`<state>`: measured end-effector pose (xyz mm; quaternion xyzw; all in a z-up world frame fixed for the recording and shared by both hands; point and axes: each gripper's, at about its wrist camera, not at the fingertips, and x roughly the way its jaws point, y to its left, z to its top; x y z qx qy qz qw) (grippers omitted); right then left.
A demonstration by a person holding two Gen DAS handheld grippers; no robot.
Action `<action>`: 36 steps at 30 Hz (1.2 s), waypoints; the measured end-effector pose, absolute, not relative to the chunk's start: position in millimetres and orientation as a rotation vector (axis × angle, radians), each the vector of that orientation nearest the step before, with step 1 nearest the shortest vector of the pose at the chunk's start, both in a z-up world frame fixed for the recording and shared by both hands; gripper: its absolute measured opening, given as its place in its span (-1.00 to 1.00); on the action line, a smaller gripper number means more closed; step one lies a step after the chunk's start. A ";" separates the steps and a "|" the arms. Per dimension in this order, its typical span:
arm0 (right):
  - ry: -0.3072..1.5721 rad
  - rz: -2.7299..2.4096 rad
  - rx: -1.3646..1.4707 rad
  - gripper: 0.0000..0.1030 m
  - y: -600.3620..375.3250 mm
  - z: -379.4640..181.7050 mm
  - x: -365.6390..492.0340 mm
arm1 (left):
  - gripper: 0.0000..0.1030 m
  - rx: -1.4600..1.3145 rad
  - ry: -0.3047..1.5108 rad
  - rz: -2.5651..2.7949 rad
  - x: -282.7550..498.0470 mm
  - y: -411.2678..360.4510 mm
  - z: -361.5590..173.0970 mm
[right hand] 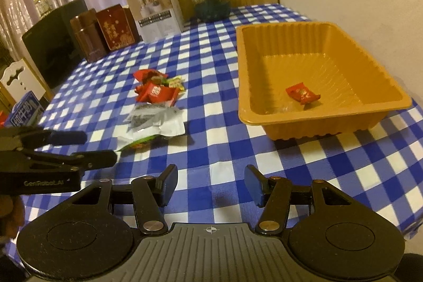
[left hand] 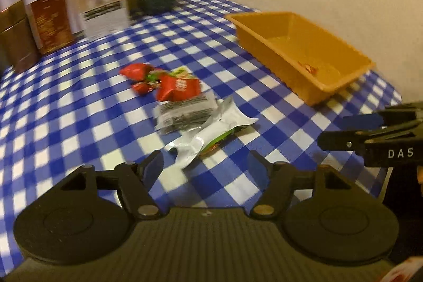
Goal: Organize snacks
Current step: 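Withdraw the right gripper from the tray back toward the snack pile, then grasp the white-and-green pouch with the left gripper and lift it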
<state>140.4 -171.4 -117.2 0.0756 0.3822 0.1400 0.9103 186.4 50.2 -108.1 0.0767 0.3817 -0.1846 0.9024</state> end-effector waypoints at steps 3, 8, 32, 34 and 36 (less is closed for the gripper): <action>0.799 0.273 0.162 0.09 -171.9 -126.4 147.0 | 0.30 0.211 0.790 -0.421 203.1 45.1 -115.2; 0.814 0.252 0.153 0.09 -173.3 -139.0 155.0 | 0.30 0.276 0.799 -0.492 229.0 38.7 -127.1; 0.799 0.276 0.120 0.09 -157.7 -143.1 157.7 | -0.51 0.134 0.895 -0.405 213.4 57.3 -130.4; 0.795 0.302 0.113 0.09 -151.4 -142.2 158.2 | -0.51 0.092 0.885 -0.334 206.4 69.9 -128.2; 0.784 0.340 0.095 0.09 -142.1 -140.9 159.9 | -0.51 0.035 0.875 -0.266 200.3 85.5 -127.1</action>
